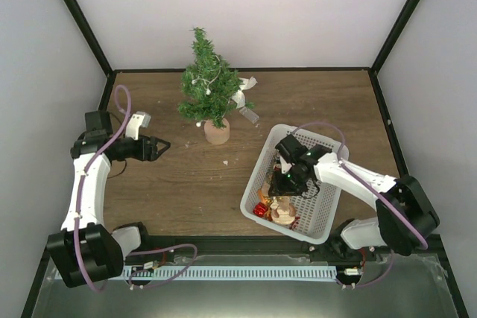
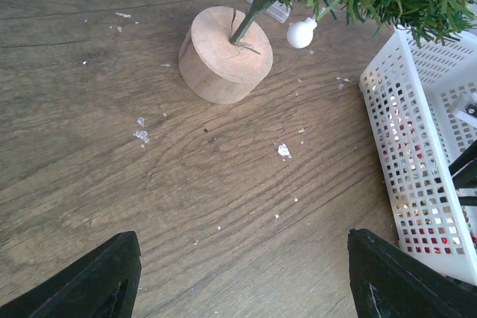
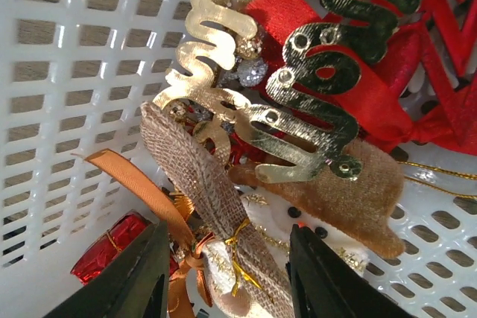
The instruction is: Decorate the small christmas tree
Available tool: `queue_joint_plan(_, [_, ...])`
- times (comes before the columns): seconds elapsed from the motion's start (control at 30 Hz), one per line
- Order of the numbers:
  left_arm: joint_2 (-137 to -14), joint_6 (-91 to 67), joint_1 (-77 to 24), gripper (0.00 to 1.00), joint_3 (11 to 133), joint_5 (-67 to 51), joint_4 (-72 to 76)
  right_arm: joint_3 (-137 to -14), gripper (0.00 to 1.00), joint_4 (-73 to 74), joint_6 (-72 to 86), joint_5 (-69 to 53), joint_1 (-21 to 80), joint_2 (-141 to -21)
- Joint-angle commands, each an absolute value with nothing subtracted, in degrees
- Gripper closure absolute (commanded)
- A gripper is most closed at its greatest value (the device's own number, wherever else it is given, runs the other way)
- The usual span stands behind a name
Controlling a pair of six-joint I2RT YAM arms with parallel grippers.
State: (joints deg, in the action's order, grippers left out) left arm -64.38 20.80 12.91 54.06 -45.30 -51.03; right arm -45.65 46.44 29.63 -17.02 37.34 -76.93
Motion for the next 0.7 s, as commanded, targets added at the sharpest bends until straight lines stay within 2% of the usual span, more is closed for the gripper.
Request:
queue_joint_plan(0.0, [-62.2, 21.0, 12.7, 0.24, 53.1, -46.8, -50.1, -45.0, 0.62, 44.1, 31.3, -16.8, 37.9, -77.4])
queue_joint_plan(0.27, [-61.7, 21.1, 12.7, 0.24, 52.5, -47.4, -49.7, -44.8, 0.65, 39.0, 31.3, -20.7, 38.7, -81.5])
queue_joint_plan(0.33, [-61.6, 21.1, 12.7, 0.24, 52.6, -47.5, -49.7, -45.1, 0.73, 38.4, 31.2, -20.9, 39.5, -82.9])
queue_joint_plan(0.47, [-61.2, 21.1, 12.7, 0.24, 52.6, -47.5, -49.8, -44.8, 0.98, 39.2, 31.6, -20.1, 40.2, -83.2])
queue_joint_plan(0.67, [-60.9, 21.0, 12.7, 0.23, 52.0, -47.8, -49.3, -45.4, 0.99, 45.1, 33.4, -14.9, 40.2, -75.5])
